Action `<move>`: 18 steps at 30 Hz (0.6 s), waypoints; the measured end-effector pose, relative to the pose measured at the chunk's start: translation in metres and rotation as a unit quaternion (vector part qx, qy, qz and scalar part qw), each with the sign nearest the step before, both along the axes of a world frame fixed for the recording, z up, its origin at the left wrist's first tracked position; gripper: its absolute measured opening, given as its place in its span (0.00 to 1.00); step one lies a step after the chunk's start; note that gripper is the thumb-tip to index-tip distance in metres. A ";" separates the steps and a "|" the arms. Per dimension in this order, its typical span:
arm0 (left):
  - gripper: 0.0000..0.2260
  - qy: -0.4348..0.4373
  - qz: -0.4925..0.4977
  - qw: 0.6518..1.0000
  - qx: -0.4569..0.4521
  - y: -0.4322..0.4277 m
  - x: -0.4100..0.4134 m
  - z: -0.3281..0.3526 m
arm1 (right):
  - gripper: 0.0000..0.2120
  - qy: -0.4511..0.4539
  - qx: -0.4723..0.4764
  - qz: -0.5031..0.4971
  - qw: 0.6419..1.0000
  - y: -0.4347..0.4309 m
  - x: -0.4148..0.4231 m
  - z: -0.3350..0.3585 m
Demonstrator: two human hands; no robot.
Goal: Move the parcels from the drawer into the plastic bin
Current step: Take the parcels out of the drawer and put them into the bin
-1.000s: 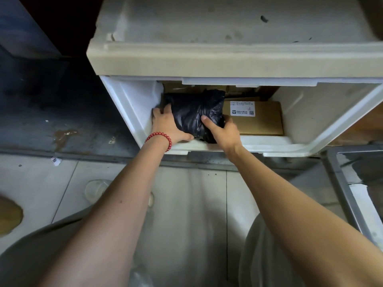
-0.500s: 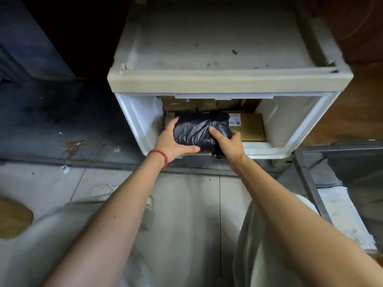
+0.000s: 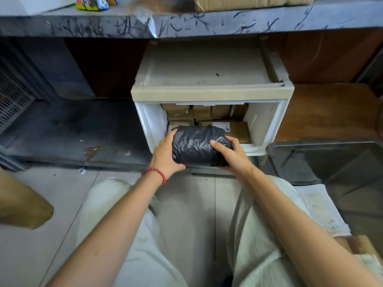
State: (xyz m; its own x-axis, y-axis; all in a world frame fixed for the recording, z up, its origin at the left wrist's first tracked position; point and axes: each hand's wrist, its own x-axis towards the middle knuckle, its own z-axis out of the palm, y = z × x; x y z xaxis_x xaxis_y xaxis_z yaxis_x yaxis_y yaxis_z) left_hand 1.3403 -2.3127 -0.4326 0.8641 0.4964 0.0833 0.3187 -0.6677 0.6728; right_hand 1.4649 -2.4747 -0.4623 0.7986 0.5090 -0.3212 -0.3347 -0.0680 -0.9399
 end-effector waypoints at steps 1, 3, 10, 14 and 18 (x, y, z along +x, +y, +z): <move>0.46 -0.015 0.007 1.000 0.000 -0.006 -0.003 -0.002 | 0.32 -0.011 -0.005 -0.002 1.000 -0.005 -0.002 0.001; 0.45 -0.036 0.014 0.999 -0.010 -0.015 -0.006 -0.004 | 0.32 -0.035 -0.013 -0.005 0.999 -0.014 -0.003 0.004; 0.43 -0.071 -0.005 0.997 -0.028 -0.021 -0.003 0.002 | 0.15 -0.051 0.019 -0.050 0.997 -0.021 -0.003 0.014; 0.39 -0.085 0.010 0.996 -0.009 -0.017 0.001 0.001 | 0.24 -0.033 0.016 -0.024 0.999 -0.017 -0.005 0.014; 0.39 -0.095 0.032 0.995 -0.016 -0.012 0.002 -0.003 | 0.38 -0.068 -0.012 0.035 0.997 -0.016 -0.006 0.010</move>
